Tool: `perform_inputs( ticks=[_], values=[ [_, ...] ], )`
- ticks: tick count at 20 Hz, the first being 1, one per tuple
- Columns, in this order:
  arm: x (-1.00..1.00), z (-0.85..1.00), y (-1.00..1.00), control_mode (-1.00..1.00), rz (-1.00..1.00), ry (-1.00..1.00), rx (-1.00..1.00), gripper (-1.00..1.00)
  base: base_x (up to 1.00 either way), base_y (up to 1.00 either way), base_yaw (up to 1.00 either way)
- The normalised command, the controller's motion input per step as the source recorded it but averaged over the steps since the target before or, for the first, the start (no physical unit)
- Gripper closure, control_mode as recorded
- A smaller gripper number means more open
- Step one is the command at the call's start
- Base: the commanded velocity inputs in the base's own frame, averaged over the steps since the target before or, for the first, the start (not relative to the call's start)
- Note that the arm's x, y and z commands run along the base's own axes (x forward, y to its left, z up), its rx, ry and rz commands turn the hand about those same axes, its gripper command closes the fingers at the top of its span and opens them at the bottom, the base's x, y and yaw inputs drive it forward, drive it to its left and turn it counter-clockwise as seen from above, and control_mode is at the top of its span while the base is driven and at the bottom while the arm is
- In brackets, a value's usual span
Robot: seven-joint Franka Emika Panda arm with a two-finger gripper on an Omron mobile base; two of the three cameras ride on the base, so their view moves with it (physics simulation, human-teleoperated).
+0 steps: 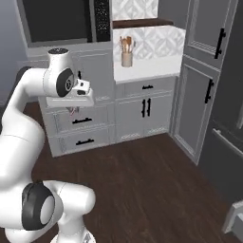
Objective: Take a straw from the drawer in front and place it inside the glass cup on the dining counter.
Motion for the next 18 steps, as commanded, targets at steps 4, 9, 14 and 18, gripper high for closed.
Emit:
perform_inputs(
  ticks=[4,9,14,18],
  values=[
    [0.00,0.00,0.00,1.00,0.00,0.00,0.00,1.00,0.00,0.46,0.83],
    [0.00,0.00,0.00,1.00,0.00,0.00,0.00,1.00,0.02,0.80,0.69],
    [0.00,0.00,0.00,1.00,0.00,0.00,0.00,1.00,0.43,1.00,0.30],
    [0.00,0.00,0.00,1.00,0.00,0.00,0.00,1.00,0.97,0.99,0.03]
  ],
)
